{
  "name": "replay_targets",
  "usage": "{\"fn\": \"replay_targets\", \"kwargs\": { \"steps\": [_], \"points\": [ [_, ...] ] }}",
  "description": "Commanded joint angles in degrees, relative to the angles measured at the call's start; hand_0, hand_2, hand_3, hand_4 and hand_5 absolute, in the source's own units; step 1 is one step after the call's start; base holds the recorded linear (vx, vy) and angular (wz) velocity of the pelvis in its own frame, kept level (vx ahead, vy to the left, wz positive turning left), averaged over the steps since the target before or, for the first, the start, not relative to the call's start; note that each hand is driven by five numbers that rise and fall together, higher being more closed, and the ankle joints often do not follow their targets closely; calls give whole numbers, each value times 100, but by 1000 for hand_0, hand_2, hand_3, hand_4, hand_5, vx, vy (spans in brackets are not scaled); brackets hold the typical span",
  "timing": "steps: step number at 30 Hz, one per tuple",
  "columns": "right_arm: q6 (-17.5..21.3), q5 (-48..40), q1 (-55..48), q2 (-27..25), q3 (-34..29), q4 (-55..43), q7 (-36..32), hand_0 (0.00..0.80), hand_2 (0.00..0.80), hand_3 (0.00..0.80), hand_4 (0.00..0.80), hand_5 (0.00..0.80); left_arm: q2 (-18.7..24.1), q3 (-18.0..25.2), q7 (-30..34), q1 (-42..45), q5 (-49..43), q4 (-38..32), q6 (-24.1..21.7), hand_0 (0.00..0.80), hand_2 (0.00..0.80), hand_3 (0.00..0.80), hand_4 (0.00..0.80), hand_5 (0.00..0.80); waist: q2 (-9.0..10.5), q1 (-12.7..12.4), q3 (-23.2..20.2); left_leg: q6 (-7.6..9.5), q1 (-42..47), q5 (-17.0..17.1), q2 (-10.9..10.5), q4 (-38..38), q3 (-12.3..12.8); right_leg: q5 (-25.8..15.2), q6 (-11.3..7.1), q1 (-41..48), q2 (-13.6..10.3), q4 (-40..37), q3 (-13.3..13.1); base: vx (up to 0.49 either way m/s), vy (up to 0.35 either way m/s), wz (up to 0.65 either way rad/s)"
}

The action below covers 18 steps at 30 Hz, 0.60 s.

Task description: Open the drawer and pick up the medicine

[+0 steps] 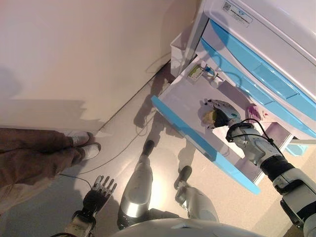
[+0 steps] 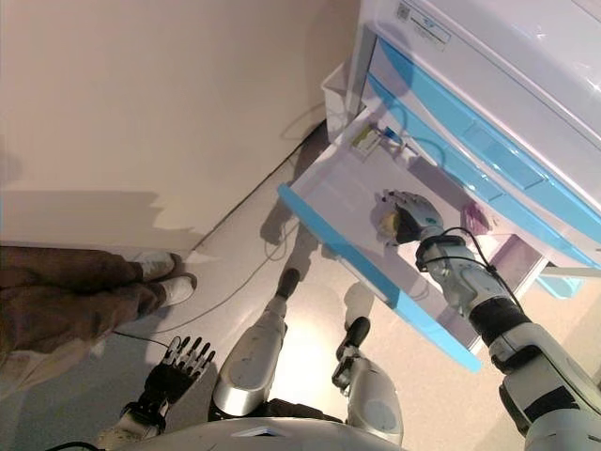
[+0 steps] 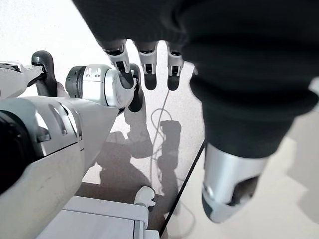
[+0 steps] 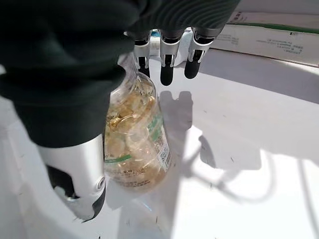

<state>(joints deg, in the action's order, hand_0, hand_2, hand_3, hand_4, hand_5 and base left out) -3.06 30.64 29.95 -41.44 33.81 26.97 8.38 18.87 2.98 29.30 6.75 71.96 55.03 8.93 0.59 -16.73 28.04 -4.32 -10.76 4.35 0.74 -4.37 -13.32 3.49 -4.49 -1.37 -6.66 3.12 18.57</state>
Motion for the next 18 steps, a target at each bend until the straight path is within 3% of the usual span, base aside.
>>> {"fn": "replay_targets", "kwargs": {
  "steps": [1, 2, 3, 4, 5, 7, 18],
  "points": [
    [-89, 99, 197, -9, 421, 73, 182, 0, 0, 0, 0, 0, 77, -323, 64, 215, -168, -48, 82, 0, 0, 0, 0, 0, 51, -34, -248, 218, -279, -426, -294, -304, 88, -171, -13, -467, -85, 400, 6, 25, -11, 4],
    [-121, 108, 193, 8, 416, 102, 177, 91, 91, 91, 91, 91, 70, -324, 59, 227, -185, -57, 78, 0, 0, 0, 0, 0, 48, -42, -252, 221, -276, -427, -296, -306, 81, -169, -12, -466, -87, 406, 12, 28, -16, 7],
    [-131, 131, 185, 25, 416, 139, 192, 129, 129, 129, 129, 129, 68, -320, 66, 234, -189, -57, 76, 0, 0, 0, 0, 0, 44, -63, -235, 217, -248, -458, -287, -314, 92, -144, -7, -450, -80, 423, -6, 23, -20, 8],
    [-140, 143, 177, 42, 411, 179, 204, 260, 260, 260, 260, 260, 68, -323, 57, 233, -195, -60, 74, 0, 0, 0, 0, 0, 45, -71, -232, 217, -242, -456, -291, -303, 87, -148, -9, -442, -77, 412, -4, 12, -19, 9],
    [-161, 149, 175, 51, 404, 205, 219, 574, 574, 574, 574, 574, 69, -325, 39, 230, -208, -66, 76, 0, 0, 0, 0, 0, 49, -60, -249, 224, -261, -424, -304, -284, 68, -173, -15, -449, -82, 387, 17, 9, -14, 7],
    [-192, 148, 173, 80, 394, 276, 244, 791, 791, 791, 791, 791, 74, -322, 32, 235, -220, -77, 83, 0, 0, 0, 0, 0, 47, -81, -241, 221, -228, -454, -292, -288, 77, -147, -9, -429, -73, 402, 5, 8, -10, 2],
    [-91, 98, 93, 66, 317, 455, 276, 800, 800, 800, 800, 800, 93, -295, 76, 283, -286, -100, 107, 0, 0, 0, 0, 0, 49, -67, -276, 237, -228, -422, -304, -249, 46, -183, -22, -428, -71, 357, 13, 0, 0, 0]
  ]
}}
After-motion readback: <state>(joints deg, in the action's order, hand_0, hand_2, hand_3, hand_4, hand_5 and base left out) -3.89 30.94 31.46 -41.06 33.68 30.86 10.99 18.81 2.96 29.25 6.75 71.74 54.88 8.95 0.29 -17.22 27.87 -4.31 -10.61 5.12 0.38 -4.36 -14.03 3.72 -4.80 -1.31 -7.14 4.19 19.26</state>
